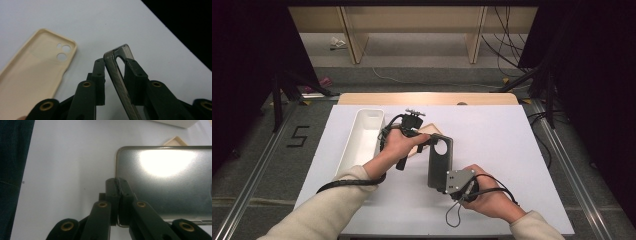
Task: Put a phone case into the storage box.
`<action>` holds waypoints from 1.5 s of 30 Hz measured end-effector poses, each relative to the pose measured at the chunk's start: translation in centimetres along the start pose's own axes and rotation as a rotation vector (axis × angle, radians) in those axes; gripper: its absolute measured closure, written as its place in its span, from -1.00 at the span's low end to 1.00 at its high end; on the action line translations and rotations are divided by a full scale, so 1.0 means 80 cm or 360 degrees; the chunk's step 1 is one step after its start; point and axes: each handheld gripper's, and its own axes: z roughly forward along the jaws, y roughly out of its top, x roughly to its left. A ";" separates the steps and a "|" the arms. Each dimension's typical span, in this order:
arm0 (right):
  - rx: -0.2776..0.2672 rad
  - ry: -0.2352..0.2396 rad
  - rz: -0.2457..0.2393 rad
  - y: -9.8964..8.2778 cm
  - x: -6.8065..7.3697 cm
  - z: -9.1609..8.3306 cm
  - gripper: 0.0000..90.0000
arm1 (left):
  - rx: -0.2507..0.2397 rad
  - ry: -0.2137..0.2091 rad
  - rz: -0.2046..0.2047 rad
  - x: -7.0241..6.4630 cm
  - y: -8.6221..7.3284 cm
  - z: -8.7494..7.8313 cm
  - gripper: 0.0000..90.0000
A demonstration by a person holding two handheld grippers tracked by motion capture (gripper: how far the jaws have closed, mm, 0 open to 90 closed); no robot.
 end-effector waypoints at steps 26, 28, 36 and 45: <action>-0.0229 -0.0259 0.0616 -0.023 -0.030 -0.020 -0.26 | -0.0423 0.0000 0.0265 -0.001 -0.005 -0.051 0.82; -0.0265 -0.0262 0.0680 -0.027 -0.032 -0.020 -0.35 | -0.0448 0.0001 0.0280 0.001 -0.005 -0.055 0.82; -0.0372 -0.0281 0.0785 -0.034 -0.036 -0.028 -0.43 | -0.0521 0.0001 0.0361 0.007 -0.007 -0.076 0.82; -0.0425 -0.0306 0.0855 -0.043 -0.038 -0.036 -0.48 | -0.0590 -0.0001 0.0387 0.014 -0.009 -0.094 0.82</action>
